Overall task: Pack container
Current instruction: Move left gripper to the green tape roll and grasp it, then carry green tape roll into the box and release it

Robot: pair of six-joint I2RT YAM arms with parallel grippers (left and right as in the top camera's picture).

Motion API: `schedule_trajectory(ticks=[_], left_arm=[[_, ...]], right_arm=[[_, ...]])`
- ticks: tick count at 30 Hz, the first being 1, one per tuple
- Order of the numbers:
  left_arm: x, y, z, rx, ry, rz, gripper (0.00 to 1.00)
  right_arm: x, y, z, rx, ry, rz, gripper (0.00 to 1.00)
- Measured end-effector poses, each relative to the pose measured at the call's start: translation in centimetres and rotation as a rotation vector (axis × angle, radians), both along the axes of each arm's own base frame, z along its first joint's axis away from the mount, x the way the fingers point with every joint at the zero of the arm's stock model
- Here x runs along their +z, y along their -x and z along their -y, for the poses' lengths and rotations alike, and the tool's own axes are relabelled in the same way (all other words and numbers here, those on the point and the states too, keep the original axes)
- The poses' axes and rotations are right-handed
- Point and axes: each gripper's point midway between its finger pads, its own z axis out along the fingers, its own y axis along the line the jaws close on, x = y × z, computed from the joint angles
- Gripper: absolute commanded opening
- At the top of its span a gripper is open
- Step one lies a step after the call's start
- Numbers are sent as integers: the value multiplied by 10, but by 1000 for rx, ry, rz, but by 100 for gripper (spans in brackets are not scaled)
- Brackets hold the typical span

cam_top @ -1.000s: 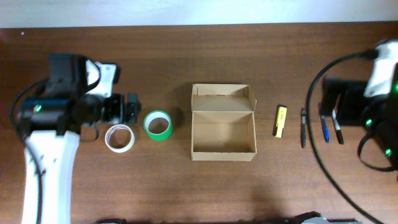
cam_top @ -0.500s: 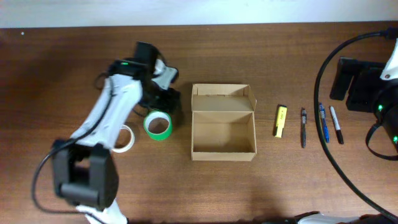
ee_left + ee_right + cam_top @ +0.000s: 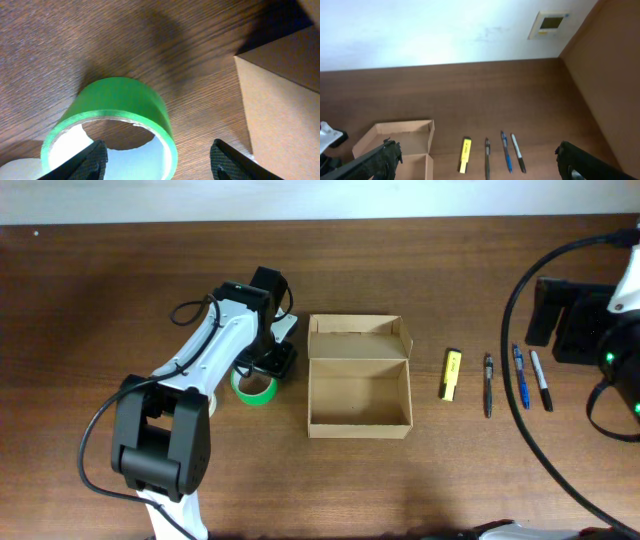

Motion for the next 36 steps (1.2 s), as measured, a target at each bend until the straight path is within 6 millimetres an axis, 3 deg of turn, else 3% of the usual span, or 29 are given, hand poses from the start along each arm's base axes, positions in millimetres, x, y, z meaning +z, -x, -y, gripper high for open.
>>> schedule_trajectory(ticks=[10,16,22,23,36], left_arm=[[-2,-6,-1,0,-12,24,62],[-21,-6,-1,0,-23,-11,57],[-29,-7,-1,6,-25,-18,13],[-30,-7,-1,8,-25,-17,2],[-26,-2,-2,7,-31,-40,2]], right_arm=[[-10,-3,-4,15,-1,-37,99],[-10,-3,-5,21,-4,-38,99],[-10,-3,-5,22,-3,-38,99],[-10,-3,-5,22,-3,-38,99],[-10,-3,-5,23,-3,-38,99]])
